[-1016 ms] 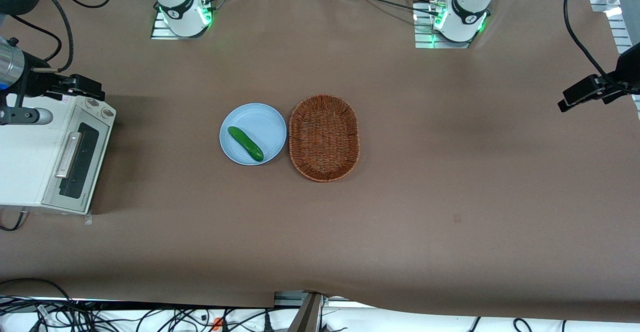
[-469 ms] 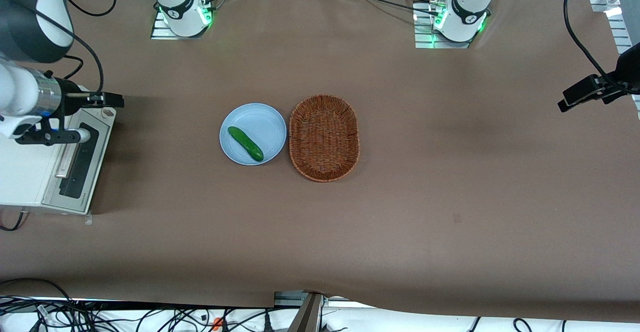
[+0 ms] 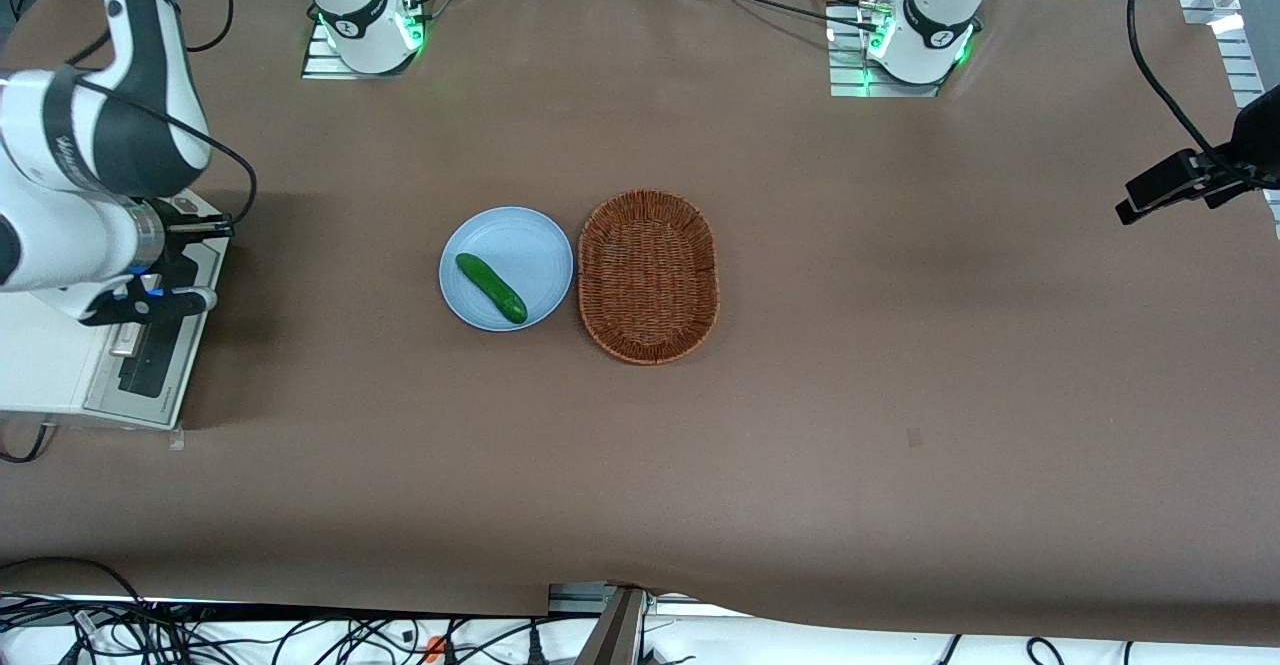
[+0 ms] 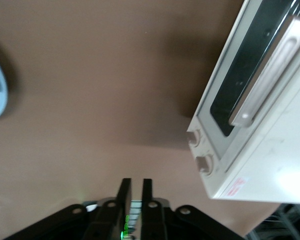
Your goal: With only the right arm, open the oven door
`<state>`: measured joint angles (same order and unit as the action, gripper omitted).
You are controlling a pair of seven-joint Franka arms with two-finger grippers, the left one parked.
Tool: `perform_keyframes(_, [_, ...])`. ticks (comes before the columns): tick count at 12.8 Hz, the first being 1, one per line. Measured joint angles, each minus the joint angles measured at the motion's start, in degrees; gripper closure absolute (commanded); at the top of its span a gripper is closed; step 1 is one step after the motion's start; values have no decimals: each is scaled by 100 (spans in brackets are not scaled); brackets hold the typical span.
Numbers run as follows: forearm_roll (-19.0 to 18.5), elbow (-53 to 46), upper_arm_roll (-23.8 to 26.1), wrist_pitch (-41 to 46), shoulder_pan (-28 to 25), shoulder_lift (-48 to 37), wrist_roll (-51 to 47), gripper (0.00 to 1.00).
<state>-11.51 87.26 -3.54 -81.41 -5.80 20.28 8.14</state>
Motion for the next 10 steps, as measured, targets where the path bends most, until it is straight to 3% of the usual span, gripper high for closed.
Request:
perform_keyframes(2, [-397, 32, 1, -253, -9, 211, 237, 100])
perform_keyframes(7, [-1960, 627, 29, -1040, -118, 427, 356, 100])
perform_keyframes(10, [-2603, 712, 41, -1161, -208, 504, 720, 100])
